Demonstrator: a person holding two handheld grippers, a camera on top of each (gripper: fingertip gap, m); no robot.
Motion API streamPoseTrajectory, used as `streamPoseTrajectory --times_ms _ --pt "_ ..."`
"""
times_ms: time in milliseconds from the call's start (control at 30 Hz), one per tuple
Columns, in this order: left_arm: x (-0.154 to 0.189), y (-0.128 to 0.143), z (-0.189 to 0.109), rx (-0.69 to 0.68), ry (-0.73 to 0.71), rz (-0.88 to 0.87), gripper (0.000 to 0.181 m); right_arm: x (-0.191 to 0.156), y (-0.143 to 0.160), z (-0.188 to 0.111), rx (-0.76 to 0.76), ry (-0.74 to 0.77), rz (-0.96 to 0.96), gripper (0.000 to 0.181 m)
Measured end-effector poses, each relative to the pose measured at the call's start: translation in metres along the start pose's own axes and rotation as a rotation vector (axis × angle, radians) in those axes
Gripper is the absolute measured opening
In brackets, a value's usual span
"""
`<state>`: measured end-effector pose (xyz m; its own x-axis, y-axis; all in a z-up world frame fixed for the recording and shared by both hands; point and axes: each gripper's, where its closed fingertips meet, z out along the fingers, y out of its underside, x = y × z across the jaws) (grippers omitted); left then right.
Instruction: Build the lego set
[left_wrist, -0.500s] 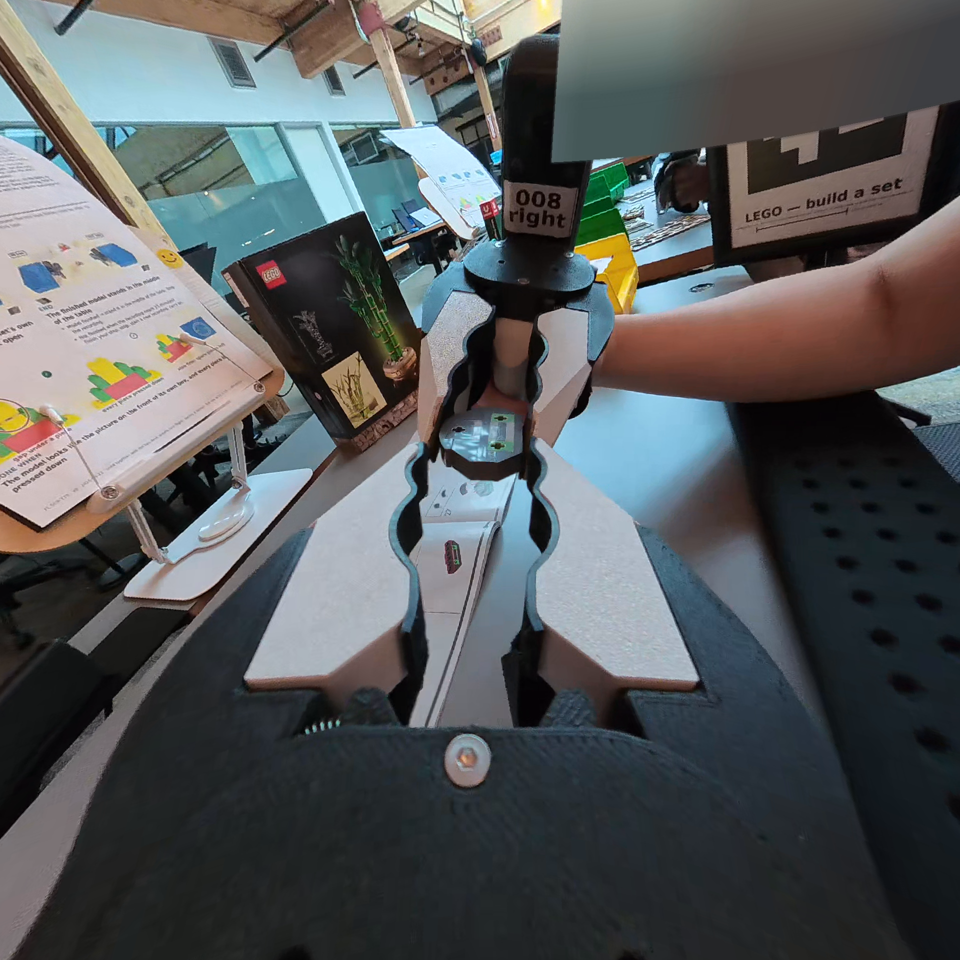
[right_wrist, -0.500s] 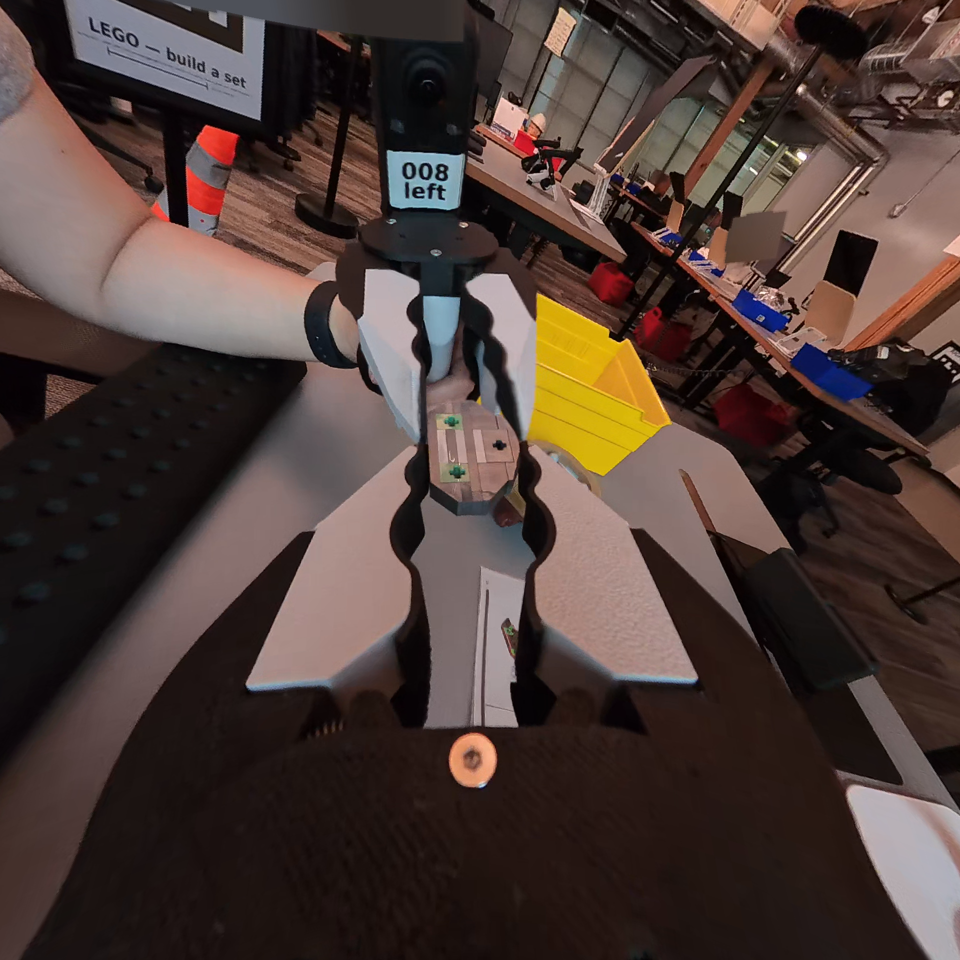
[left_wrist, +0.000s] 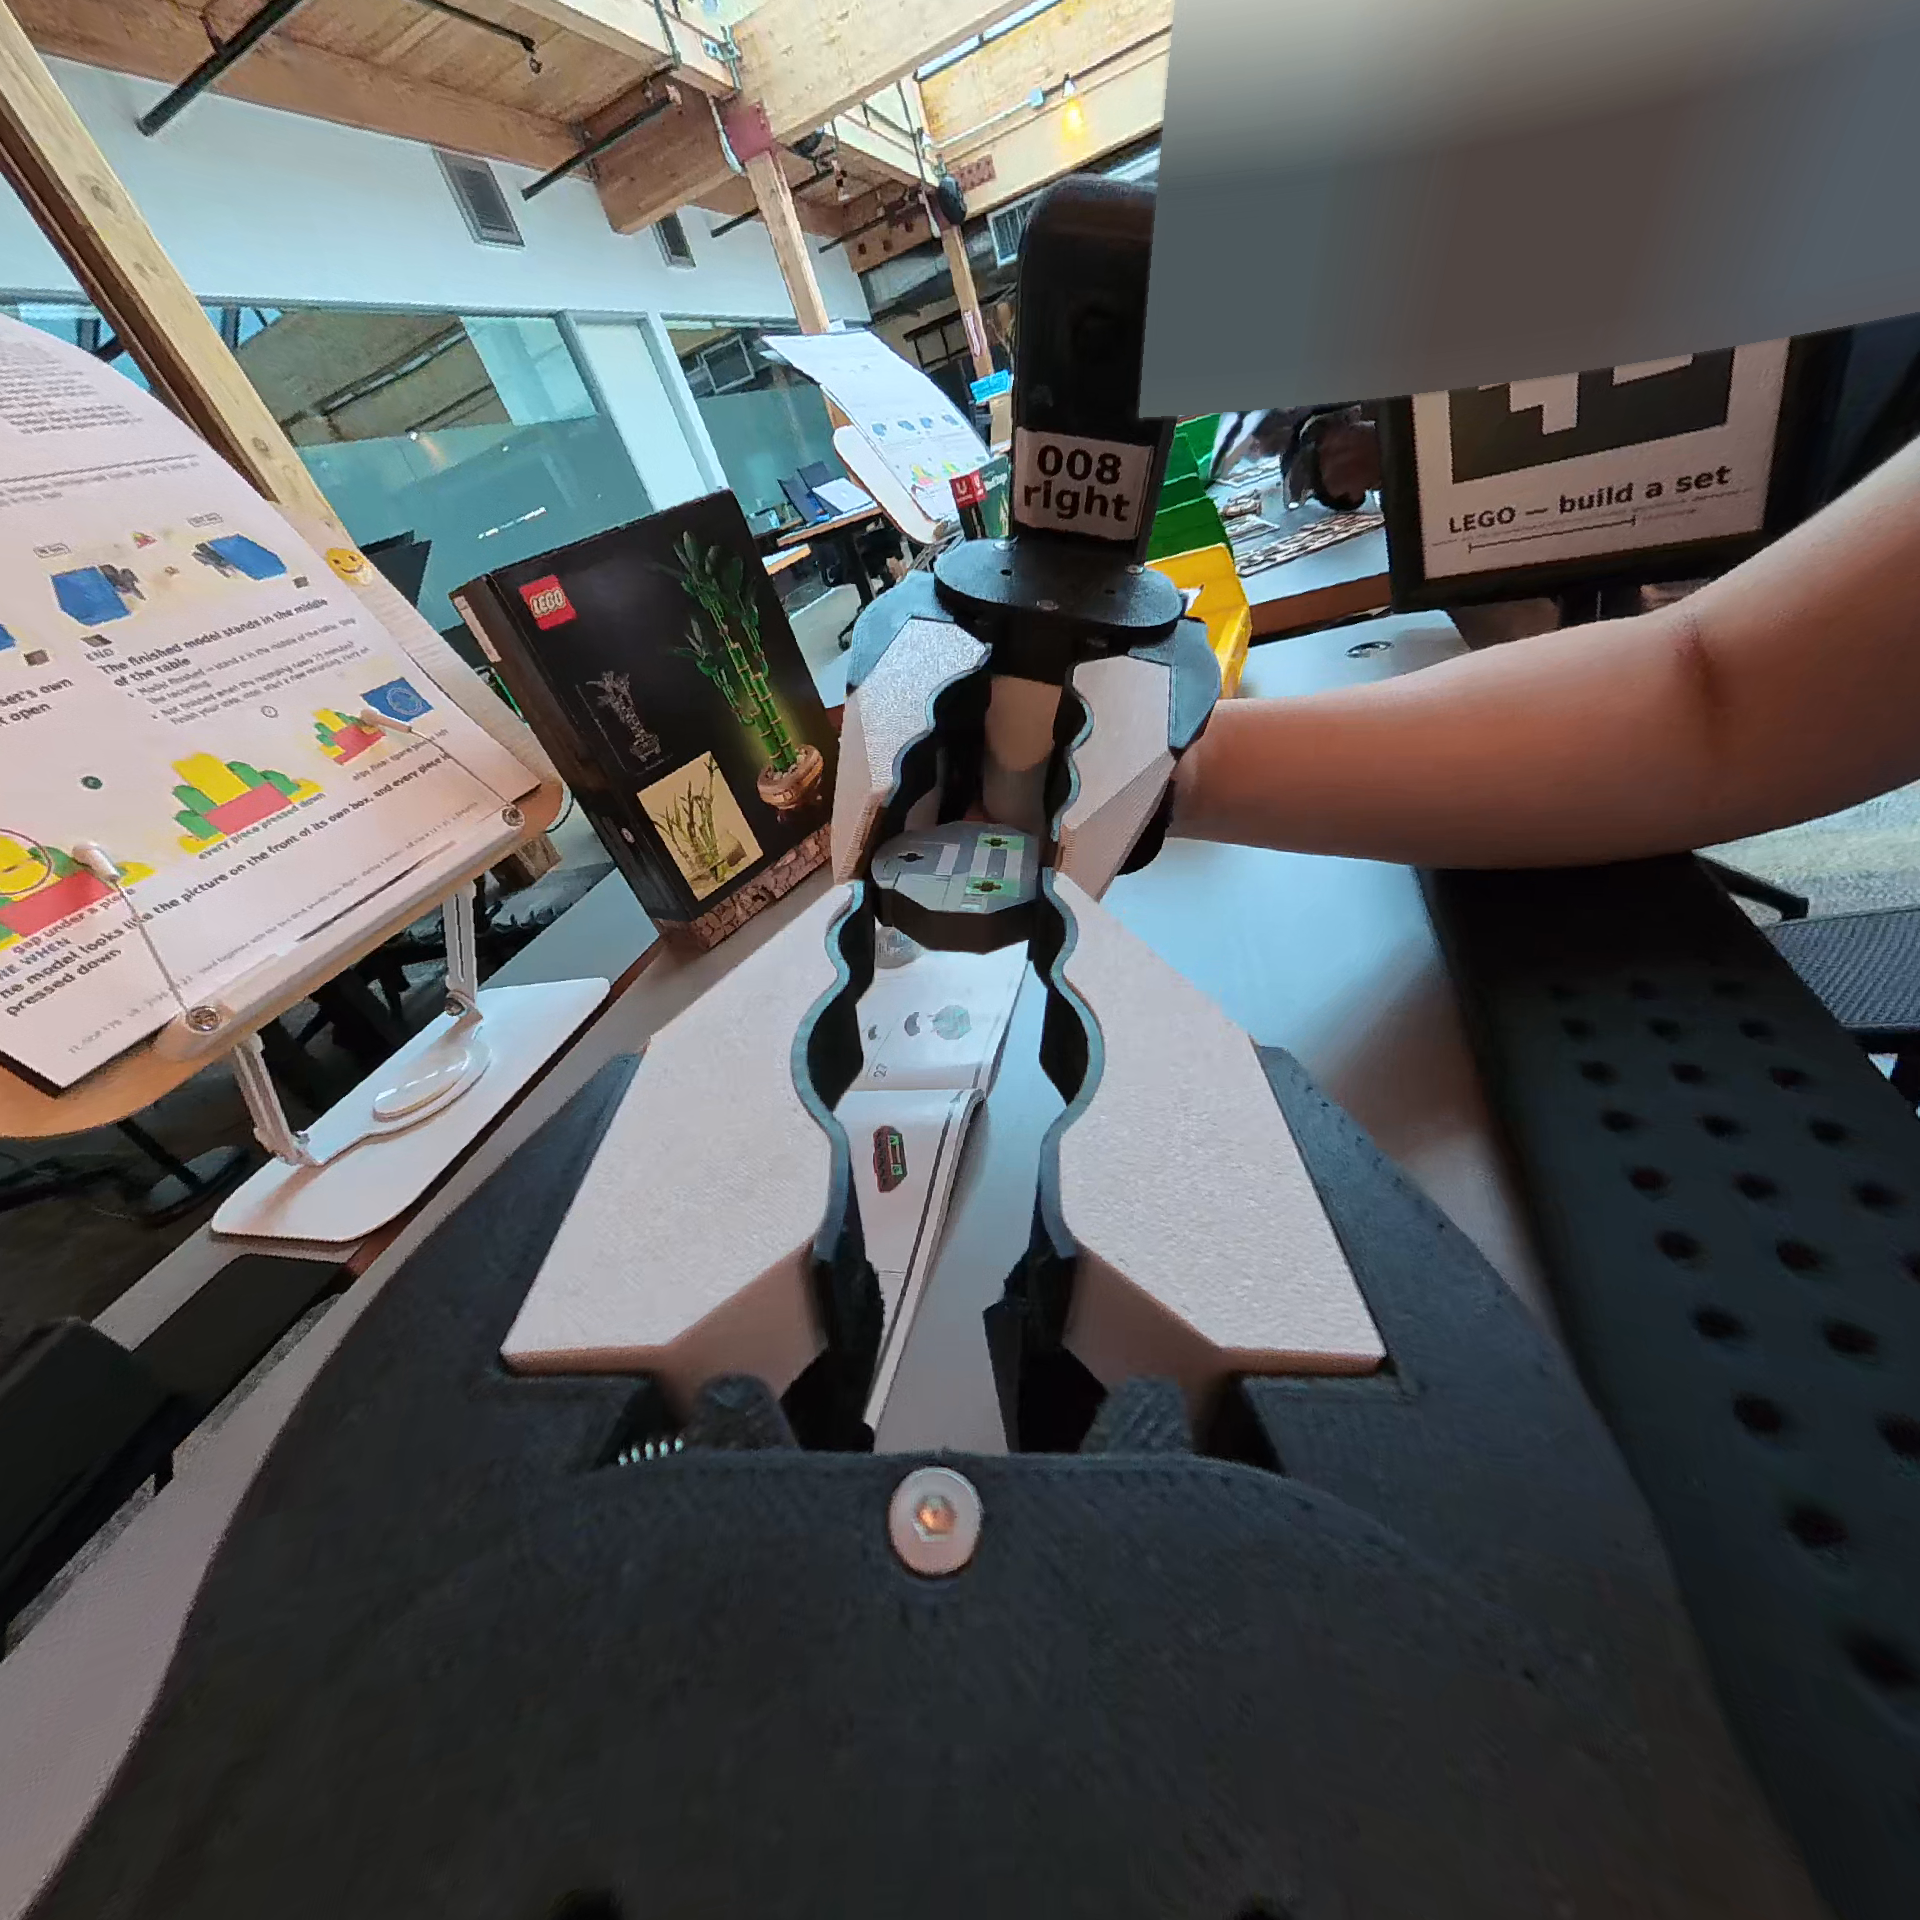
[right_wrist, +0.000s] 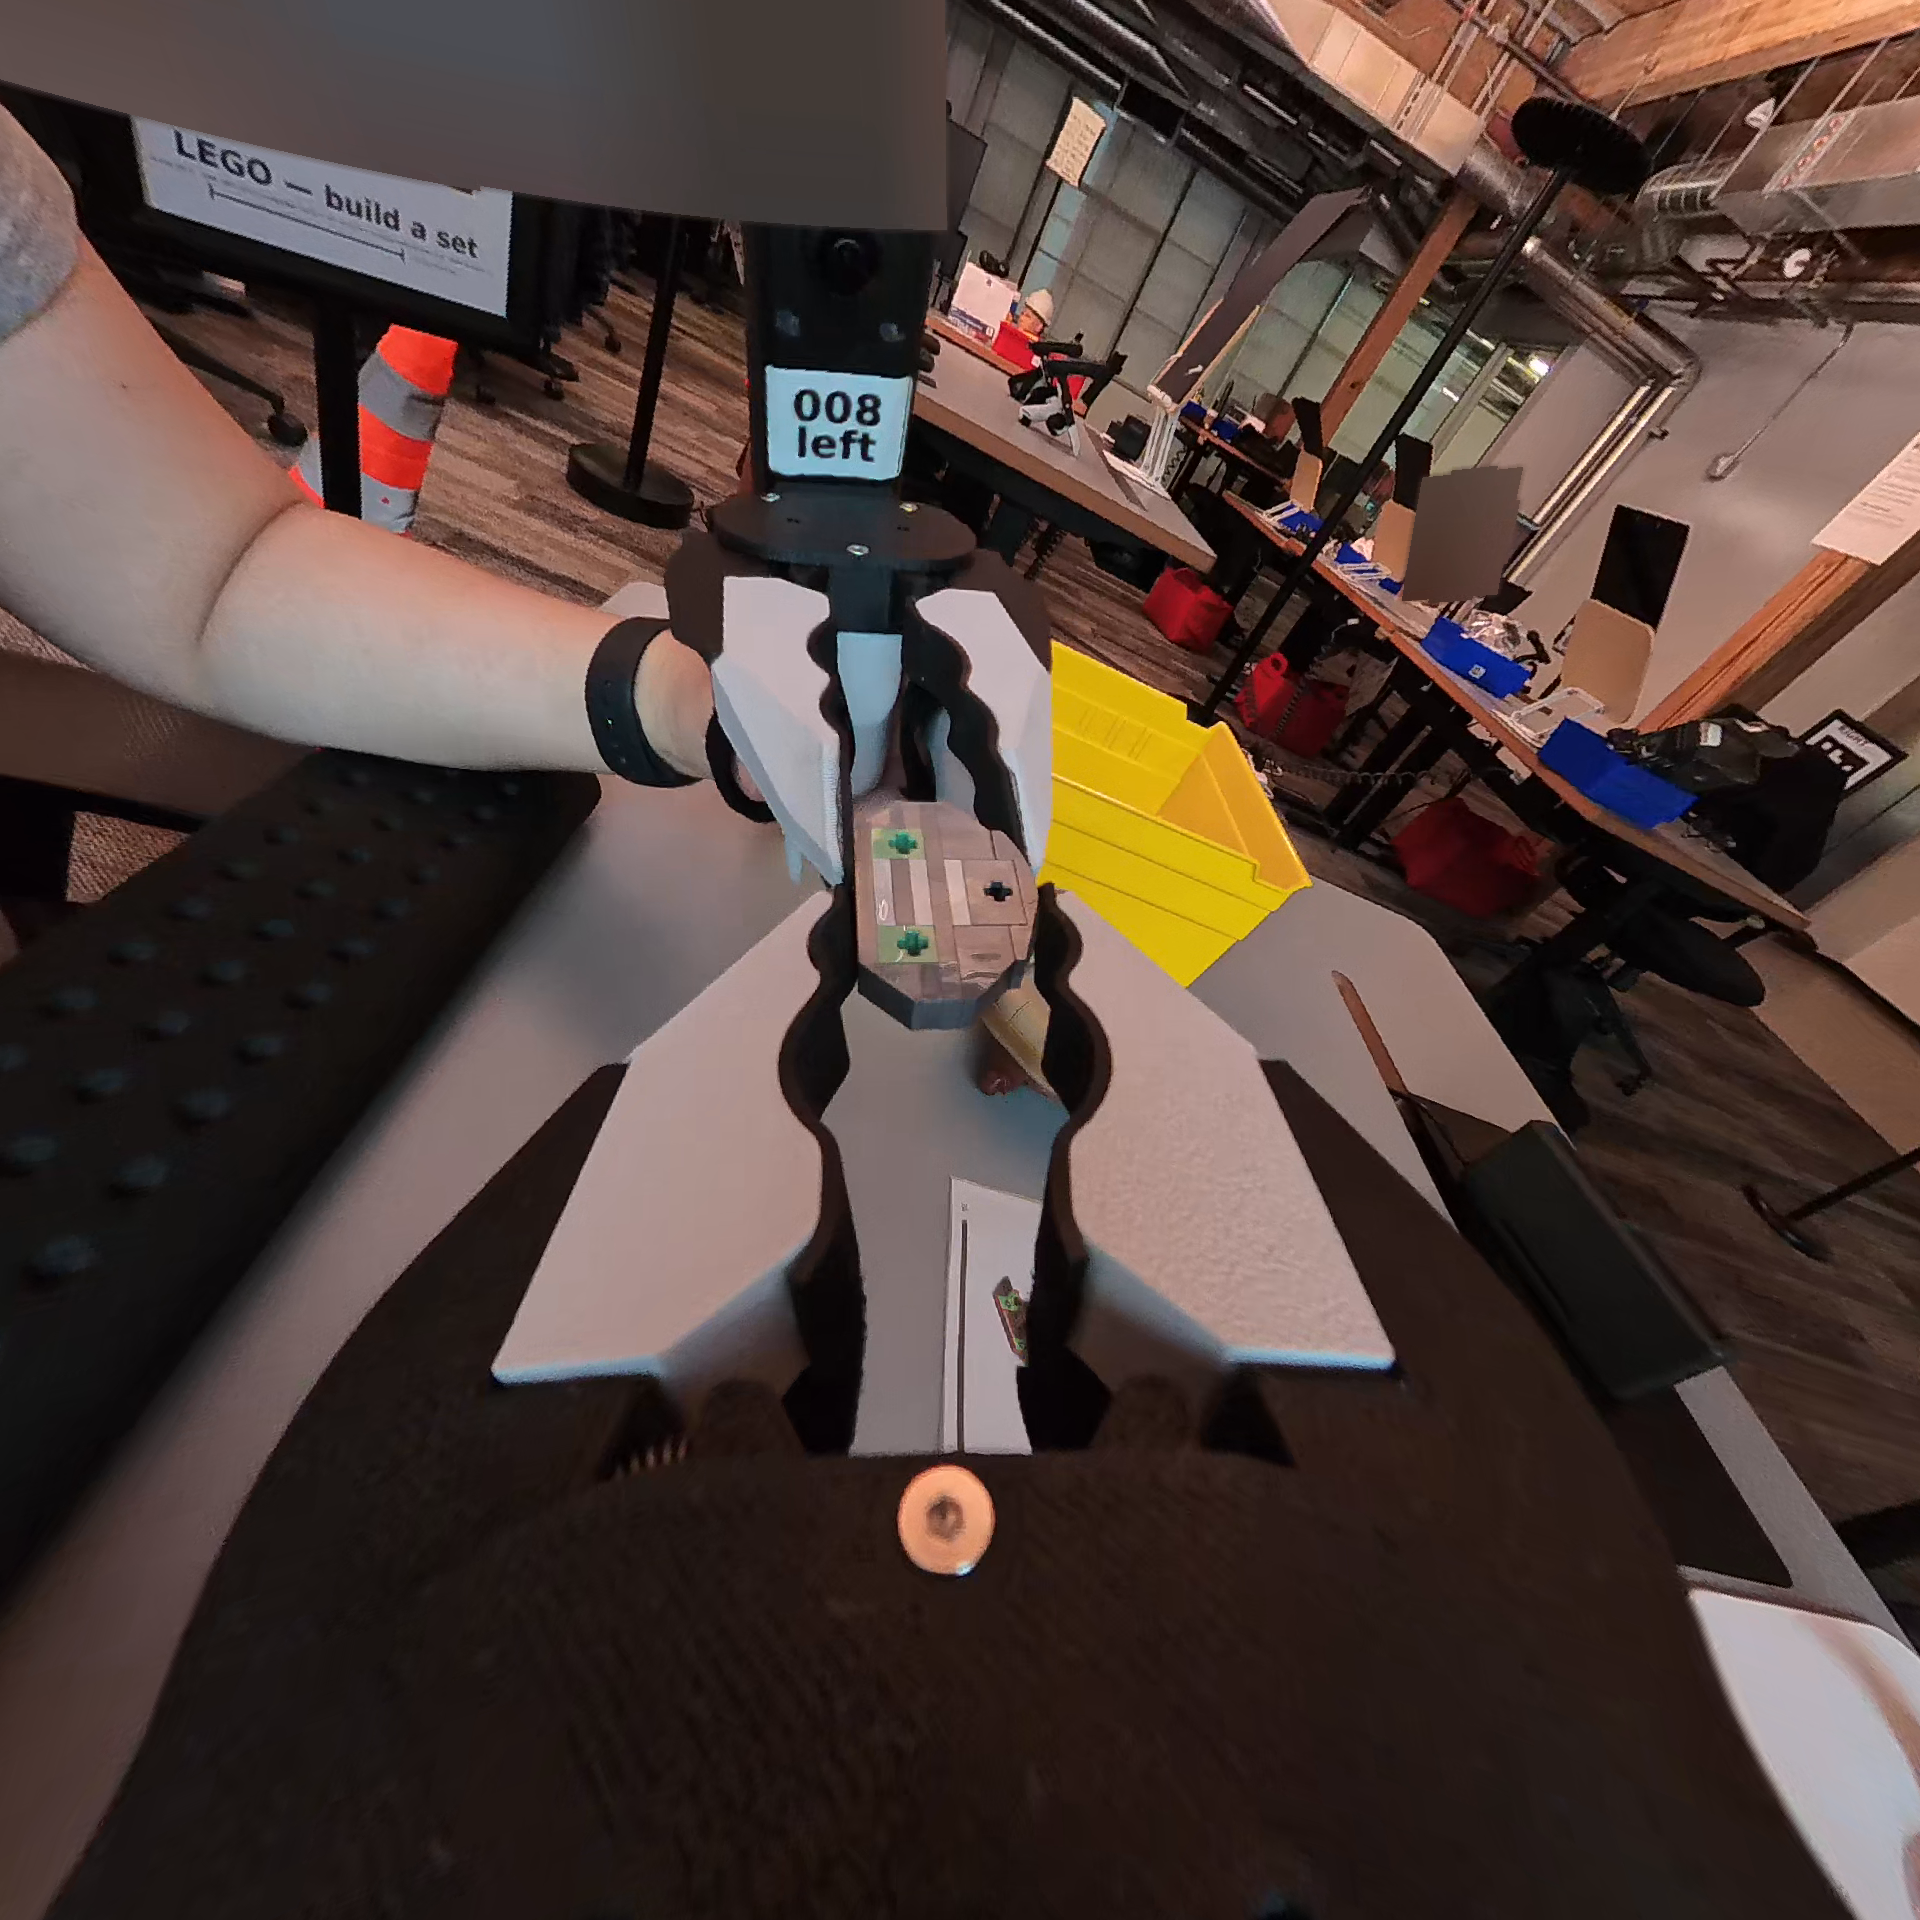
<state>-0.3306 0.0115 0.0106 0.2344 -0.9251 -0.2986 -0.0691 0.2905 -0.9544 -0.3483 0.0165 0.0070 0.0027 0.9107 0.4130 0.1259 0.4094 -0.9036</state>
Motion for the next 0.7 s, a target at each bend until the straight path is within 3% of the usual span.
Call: streamPoseTrajectory --times_ms 433,567,700 --pt "0.000 -0.005 0.000 0.024 -0.002 -0.022 0.028 0.001 -0.005 -0.001 -0.010 0.003 -0.017 0.033" --pt "0.000 -0.012 -0.001 0.095 -0.020 -0.024 0.029 0.006 -0.011 -0.004 -0.033 0.108 -0.232 0.033" --pt "0.001 -0.026 -0.006 0.144 -0.002 -0.081 0.042 0.010 -0.022 -0.011 -0.082 0.159 -0.372 0.034"
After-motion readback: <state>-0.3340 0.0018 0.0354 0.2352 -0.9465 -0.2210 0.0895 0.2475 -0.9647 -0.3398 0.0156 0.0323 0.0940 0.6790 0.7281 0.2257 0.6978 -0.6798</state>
